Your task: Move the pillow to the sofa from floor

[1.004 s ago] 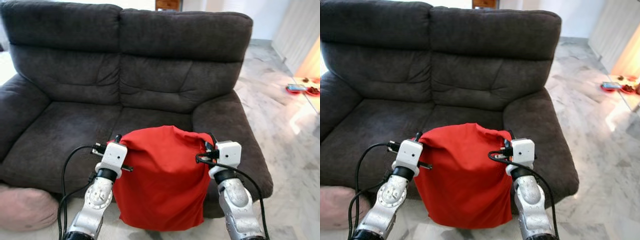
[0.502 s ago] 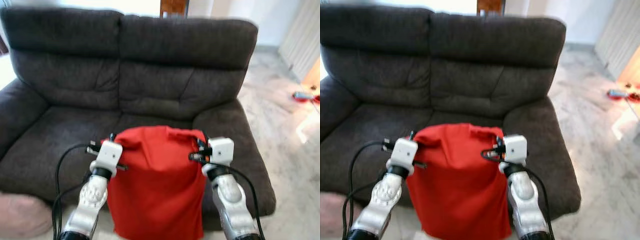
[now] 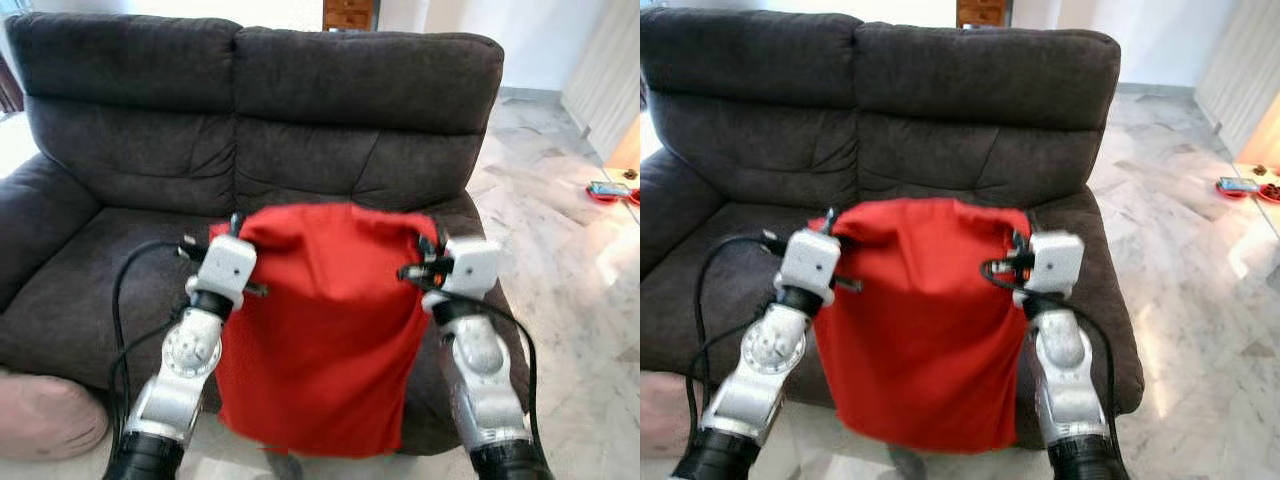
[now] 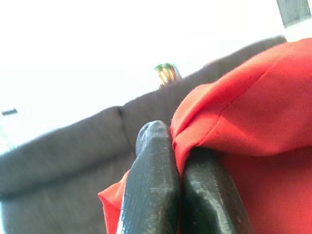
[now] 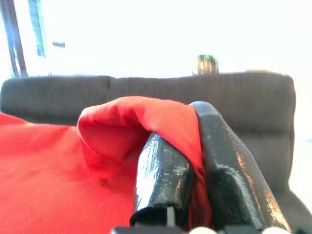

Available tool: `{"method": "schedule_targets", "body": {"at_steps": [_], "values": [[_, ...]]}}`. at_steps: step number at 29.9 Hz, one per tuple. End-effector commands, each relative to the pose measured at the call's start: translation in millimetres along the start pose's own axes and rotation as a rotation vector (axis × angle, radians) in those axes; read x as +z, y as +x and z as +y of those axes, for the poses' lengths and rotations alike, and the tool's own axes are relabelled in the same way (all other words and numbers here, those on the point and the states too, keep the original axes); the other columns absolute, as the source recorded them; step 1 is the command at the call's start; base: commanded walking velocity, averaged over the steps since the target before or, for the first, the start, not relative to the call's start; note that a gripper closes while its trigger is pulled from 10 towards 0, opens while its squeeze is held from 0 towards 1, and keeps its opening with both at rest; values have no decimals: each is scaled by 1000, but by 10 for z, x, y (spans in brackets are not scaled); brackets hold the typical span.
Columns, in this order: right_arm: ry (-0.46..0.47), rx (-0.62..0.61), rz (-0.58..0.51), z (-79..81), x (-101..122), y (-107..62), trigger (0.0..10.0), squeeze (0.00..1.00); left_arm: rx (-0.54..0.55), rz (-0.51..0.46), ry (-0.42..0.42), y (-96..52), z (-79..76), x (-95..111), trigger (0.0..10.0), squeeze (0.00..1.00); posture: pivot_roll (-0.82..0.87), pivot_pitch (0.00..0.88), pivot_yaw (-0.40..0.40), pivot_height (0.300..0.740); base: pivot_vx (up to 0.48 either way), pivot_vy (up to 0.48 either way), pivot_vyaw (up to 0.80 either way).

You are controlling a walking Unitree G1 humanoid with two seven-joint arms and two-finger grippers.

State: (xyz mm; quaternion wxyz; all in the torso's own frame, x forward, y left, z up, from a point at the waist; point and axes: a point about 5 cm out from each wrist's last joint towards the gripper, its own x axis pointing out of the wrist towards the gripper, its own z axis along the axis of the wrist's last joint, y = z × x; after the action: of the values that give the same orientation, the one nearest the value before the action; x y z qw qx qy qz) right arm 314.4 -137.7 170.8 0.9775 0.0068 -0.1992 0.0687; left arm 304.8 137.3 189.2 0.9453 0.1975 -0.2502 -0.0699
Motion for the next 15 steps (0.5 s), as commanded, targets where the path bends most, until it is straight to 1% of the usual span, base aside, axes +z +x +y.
{"method": "schedule_targets", "body": {"at_steps": [1, 3, 5, 10, 15], "values": [[3, 11, -149, 33, 349, 144, 10000, 0, -5, -112, 26, 126, 28, 259, 10000, 0, 80, 0, -17, 740, 0, 0, 0], [8, 8, -189, 38, 474, 192, 10000, 0, -3, -138, 32, 169, 54, 347, 10000, 0, 82, 0, -17, 740, 0, 0, 0], [11, 7, -211, 39, 538, 218, 10000, 0, -5, -152, 38, 189, 64, 399, 10000, 0, 81, 0, -17, 740, 0, 0, 0], [17, 14, -232, 58, 621, 232, 10000, 0, -2, -179, 48, 215, 85, 514, 10000, 0, 84, 0, -22, 740, 0, 0, 0], [25, 19, -245, 65, 679, 247, 10000, 0, 0, -188, 50, 231, 95, 567, 10000, 0, 88, 0, -23, 740, 0, 0, 0]]}}
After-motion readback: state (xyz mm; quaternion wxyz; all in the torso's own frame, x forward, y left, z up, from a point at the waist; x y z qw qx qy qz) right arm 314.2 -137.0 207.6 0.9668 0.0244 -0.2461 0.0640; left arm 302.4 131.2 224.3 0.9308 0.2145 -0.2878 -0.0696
